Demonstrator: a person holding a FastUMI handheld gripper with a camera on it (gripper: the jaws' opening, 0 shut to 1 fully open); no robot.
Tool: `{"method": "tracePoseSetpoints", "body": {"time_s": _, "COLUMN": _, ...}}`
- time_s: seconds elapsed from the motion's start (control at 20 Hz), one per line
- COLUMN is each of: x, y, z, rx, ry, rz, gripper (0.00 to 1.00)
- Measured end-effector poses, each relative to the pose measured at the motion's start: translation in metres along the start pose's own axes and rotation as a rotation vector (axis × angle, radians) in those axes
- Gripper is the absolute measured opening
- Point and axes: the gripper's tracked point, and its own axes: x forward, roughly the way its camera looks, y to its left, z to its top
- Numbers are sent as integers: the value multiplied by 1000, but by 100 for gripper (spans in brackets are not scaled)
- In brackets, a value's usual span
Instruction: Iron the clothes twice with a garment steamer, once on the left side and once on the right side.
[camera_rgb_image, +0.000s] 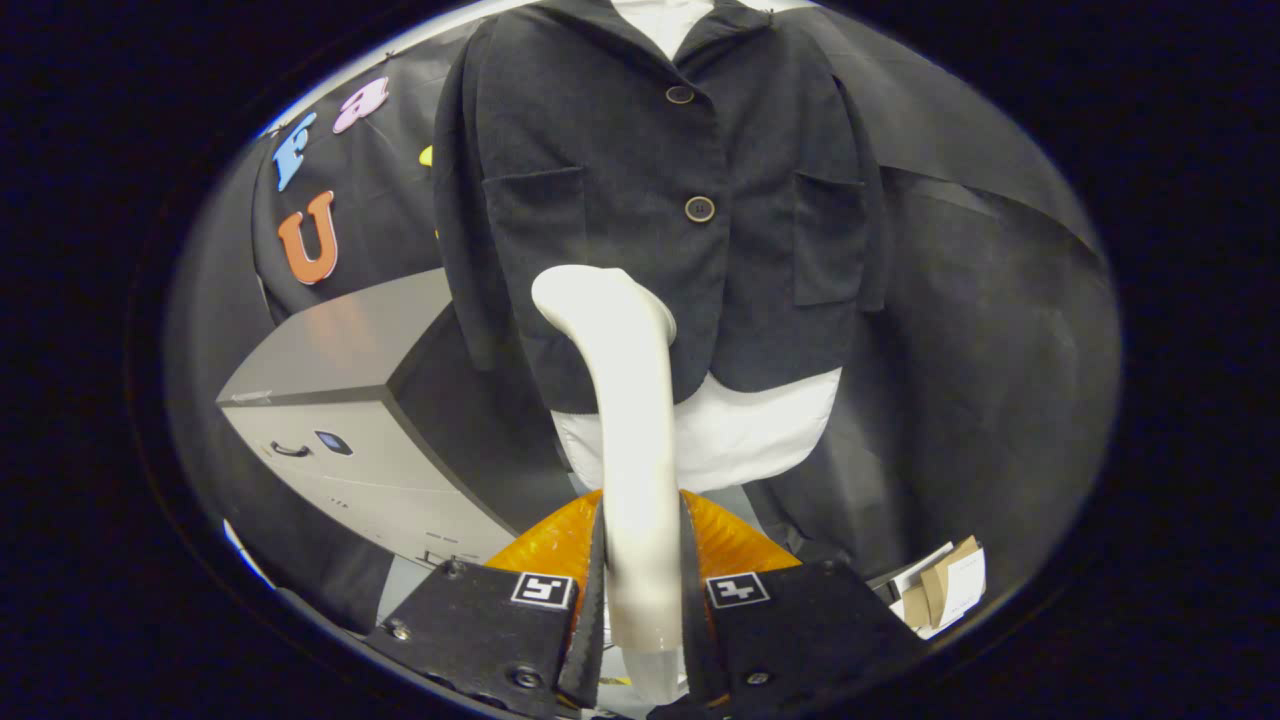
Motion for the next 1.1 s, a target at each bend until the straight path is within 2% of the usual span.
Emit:
{"method": "tracePoseSetpoints", "body": {"time_s": 0.15, "x": -13, "y": -1, "z": 11, "rx": 19, "ry": -33, "rz": 25, "gripper": 36}}
{"method": "tracePoseSetpoints", "body": {"time_s": 0.45, "x": -79, "y": -36, "z": 52, "rx": 78, "ry": -147, "rz": 59, "gripper": 35}}
{"method": "tracePoseSetpoints", "body": {"time_s": 0.8, "x": -146, "y": -79, "z": 129, "rx": 152, "ry": -320, "rz": 76, "gripper": 35}}
{"method": "tracePoseSetpoints", "body": {"time_s": 1.1, "x": -172, "y": -108, "z": 211, "rx": 184, "ry": -449, "rz": 76, "gripper": 35}}
